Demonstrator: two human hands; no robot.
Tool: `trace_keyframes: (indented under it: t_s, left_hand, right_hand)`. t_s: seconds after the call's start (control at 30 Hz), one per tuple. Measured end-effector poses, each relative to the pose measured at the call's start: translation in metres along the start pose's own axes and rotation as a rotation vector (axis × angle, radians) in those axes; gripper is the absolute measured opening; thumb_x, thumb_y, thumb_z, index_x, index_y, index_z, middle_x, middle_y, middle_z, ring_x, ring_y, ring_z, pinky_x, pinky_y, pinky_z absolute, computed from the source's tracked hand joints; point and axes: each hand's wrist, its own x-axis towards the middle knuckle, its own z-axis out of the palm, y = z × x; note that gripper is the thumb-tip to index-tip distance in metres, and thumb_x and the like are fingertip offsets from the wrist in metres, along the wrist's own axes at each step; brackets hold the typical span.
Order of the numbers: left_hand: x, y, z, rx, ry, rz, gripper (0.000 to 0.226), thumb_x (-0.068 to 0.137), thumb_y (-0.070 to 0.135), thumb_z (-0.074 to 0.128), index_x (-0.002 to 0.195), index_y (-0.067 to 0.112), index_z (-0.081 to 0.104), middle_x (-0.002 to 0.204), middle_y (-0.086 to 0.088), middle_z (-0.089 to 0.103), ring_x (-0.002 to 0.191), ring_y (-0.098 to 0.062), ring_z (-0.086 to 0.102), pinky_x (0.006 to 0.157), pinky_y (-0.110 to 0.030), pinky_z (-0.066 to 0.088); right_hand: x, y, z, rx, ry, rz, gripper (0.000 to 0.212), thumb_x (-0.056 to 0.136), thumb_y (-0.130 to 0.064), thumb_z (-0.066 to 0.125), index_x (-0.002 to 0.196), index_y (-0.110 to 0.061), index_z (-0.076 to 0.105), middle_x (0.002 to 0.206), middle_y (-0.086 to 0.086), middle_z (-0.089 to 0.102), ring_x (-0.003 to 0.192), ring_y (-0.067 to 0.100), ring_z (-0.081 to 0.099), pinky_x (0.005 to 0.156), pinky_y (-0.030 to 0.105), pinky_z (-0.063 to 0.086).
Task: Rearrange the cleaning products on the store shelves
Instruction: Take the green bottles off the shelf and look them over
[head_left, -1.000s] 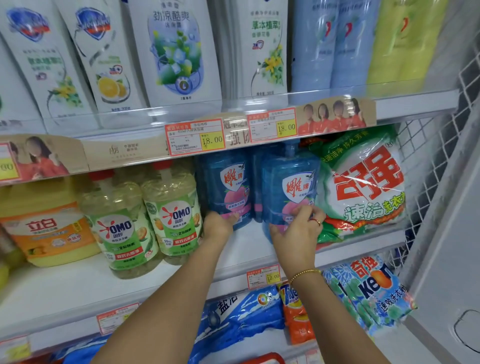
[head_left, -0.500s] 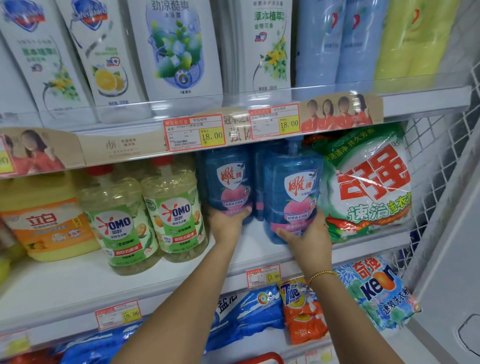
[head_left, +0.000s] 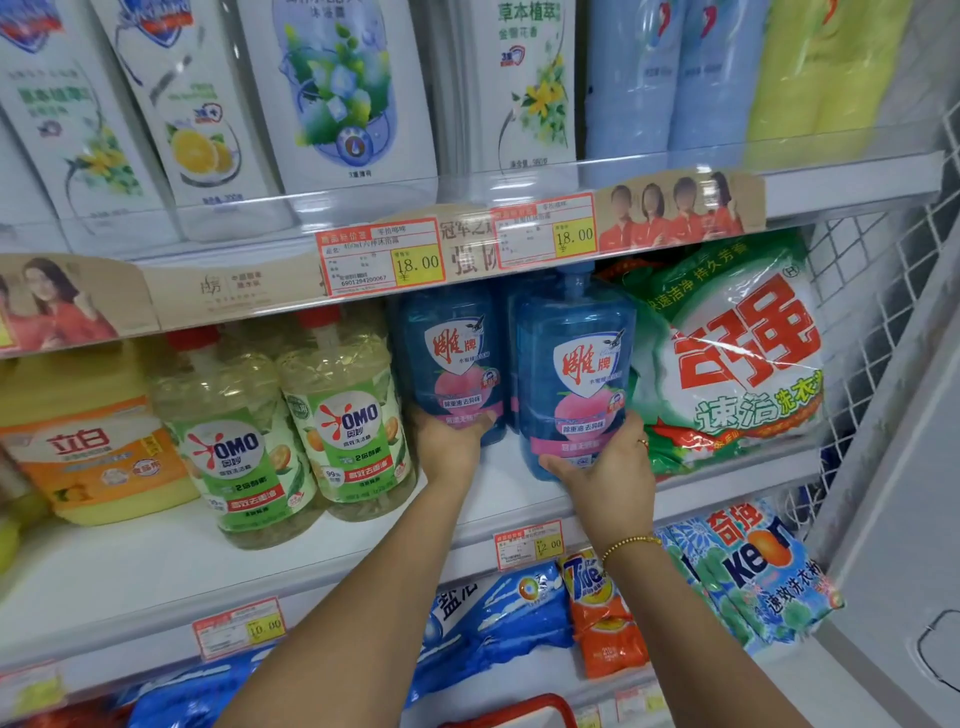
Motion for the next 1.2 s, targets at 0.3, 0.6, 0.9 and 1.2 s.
trace_keyframes:
  t_s: [0.3,0.6,0.9,1.2]
  left_hand:
    - [-0.037,0.010,-0.070,0.148,-0.162,0.231,0.026,0.087,0.013,0.066,0.113,0.012,0.066,0.109,-0.002,0.068,0.098,-0.016,0.062,0.084,-0.023,0.045]
    - [-0.049,-0.010,-0.172,0.242,0.058,0.236,0.046,0.086,0.014,0.067,0.128,0.009,0.049,0.124,-0.007,0.060,0.113,-0.025,0.057,0.094,-0.030,0.045]
    - [-0.047,-0.025,-0.171,0.143,-0.227,-0.009,0.060,0.084,0.022,0.071,0.136,0.015,0.041,0.117,0.002,0.059,0.106,-0.016,0.057,0.089,-0.029,0.043]
    - [-0.015,-0.007,-0.157,0.202,-0.367,0.090,0.070,0.072,0.028,0.083,0.131,0.012,0.048,0.122,-0.002,0.063,0.108,-0.019,0.061,0.095,-0.035,0.049]
  right_hand:
    - [0.000,-0.022,-0.015,-0.149,-0.160,0.089,0.080,0.074,-0.021,0.078,0.132,0.006,0.029,0.129,0.027,0.045,0.115,0.040,0.051,0.090,0.039,0.044]
    - [-0.036,-0.102,-0.007,-0.056,-0.511,-0.136,0.029,0.083,-0.029,0.069,0.102,-0.009,0.063,0.097,0.006,0.065,0.096,0.023,0.061,0.075,0.025,0.043]
    - [-0.063,-0.101,0.063,0.484,-0.692,0.123,0.080,0.087,-0.017,0.067,0.150,-0.013,0.018,0.149,0.004,0.035,0.136,0.020,0.035,0.106,0.031,0.035]
    - [-0.052,-0.094,0.086,0.634,-0.643,0.189,0.052,0.087,-0.007,0.057,0.134,-0.023,0.044,0.123,-0.001,0.060,0.112,0.018,0.057,0.099,0.037,0.048]
